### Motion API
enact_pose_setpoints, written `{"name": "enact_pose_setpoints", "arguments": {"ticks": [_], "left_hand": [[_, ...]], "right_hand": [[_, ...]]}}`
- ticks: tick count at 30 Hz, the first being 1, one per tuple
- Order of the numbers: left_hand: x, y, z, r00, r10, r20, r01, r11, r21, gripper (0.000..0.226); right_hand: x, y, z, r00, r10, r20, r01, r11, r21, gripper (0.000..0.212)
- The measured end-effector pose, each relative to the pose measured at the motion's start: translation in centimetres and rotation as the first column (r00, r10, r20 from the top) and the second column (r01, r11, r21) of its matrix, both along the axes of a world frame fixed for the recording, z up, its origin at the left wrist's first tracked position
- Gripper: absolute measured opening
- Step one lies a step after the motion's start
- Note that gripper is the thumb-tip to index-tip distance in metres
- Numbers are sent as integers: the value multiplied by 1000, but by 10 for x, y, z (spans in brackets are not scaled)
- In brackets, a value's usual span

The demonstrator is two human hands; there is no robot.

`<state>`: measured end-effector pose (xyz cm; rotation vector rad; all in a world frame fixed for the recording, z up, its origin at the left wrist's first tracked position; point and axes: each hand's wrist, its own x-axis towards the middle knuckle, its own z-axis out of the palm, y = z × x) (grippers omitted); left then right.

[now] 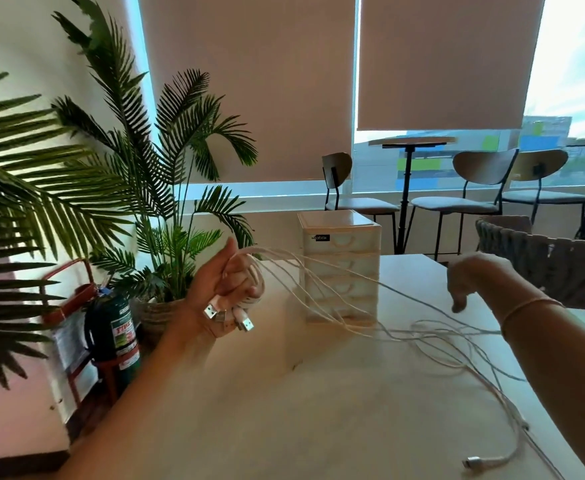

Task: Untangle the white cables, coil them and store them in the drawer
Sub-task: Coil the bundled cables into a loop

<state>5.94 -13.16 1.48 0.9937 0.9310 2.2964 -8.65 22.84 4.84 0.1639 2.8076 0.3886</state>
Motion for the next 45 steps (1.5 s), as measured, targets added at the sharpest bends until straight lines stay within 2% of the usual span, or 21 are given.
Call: {"name": "enact_pose_setpoints", "arguments": {"ticks": [2, 3, 4, 5, 6, 7, 8, 12, 14, 18, 20, 22, 24, 26, 29, 31, 33, 36, 39, 43, 45], "left_hand": [[-1, 6, -1, 999, -1, 34, 2, 1000, -31, 49], [-2, 9, -2, 999, 18, 33, -17, 999, -47, 48], [-3, 13, -2, 999, 31, 37, -28, 998, -61, 48], [-4, 18, -1, 999, 24, 37, -21, 997, -72, 47], [-3, 23, 1, 999, 33, 37, -30, 996, -86, 46], [-6, 27, 3, 999, 38, 30, -36, 995, -92, 45], [-10, 28, 5, 998, 50, 23, -47, 993, -106, 44], [-11, 17, 10, 1000, 8, 5, -7, 990, -143, 43], [-6, 12, 11, 993, 118, -14, -119, 976, -185, 41], [8, 17, 12, 961, 276, -27, -271, 916, -296, 46], [12, 20, 11, 960, 280, -23, -272, 903, -333, 48], [14, 22, 8, 960, 279, -37, -271, 881, -389, 50], [17, 25, 2, 952, 291, -99, -302, 826, -476, 53], [23, 29, -1, 915, 305, -265, -404, 684, -607, 58], [29, 40, -3, 821, 263, -506, -569, 448, -690, 63], [30, 47, -2, 792, 252, -556, -610, 361, -706, 68], [32, 53, -2, 794, 248, -555, -608, 310, -731, 60], [34, 59, -1, 810, 212, -547, -587, 295, -754, 44], [35, 58, -3, 813, 225, -537, -582, 308, -752, 50], [35, 57, -8, 835, 208, -510, -546, 424, -722, 58], [33, 60, -10, 848, 177, -499, -518, 477, -711, 64]], "right_hand": [[48, -40, 14, 992, 110, -67, -109, 994, 8, 89], [66, -60, 22, 972, 193, -134, -214, 963, -163, 86], [79, -80, 27, 948, 250, -195, -314, 832, -457, 84], [94, -99, 31, 914, 314, -258, -398, 559, -727, 84], [112, -118, 36, 877, 378, -297, -409, 263, -874, 84], [124, -135, 36, 833, 450, -322, -400, 88, -912, 82], [127, -149, 31, 803, 495, -331, -392, 21, -920, 79], [118, -168, 10, 780, 531, -331, -389, -3, -921, 43], [114, -164, 3, 800, 520, -301, -317, -60, -947, 29], [110, -158, 5, 842, 487, -231, -139, -219, -966, 23], [111, -155, 11, 845, 506, -174, -66, -225, -972, 17], [112, -152, 18, 848, 498, -182, -123, -148, -981, 5], [117, -152, 26, 859, 449, -247, -277, 0, -961, 30], [123, -156, 35, 851, 344, -397, -465, 142, -874, 41], [124, -161, 41, 722, 220, -656, -690, 285, -665, 40], [123, -163, 41, 643, 171, -747, -753, 323, -574, 42], [120, -164, 40, 606, 122, -786, -768, 346, -539, 45], [116, -164, 36, 578, 98, -810, -775, 374, -509, 47], [116, -162, 35, 572, 116, -812, -781, 381, -496, 48], [116, -162, 35, 617, 137, -775, -739, 438, -511, 58], [117, -164, 35, 644, 80, -761, -716, 414, -562, 63]]}}
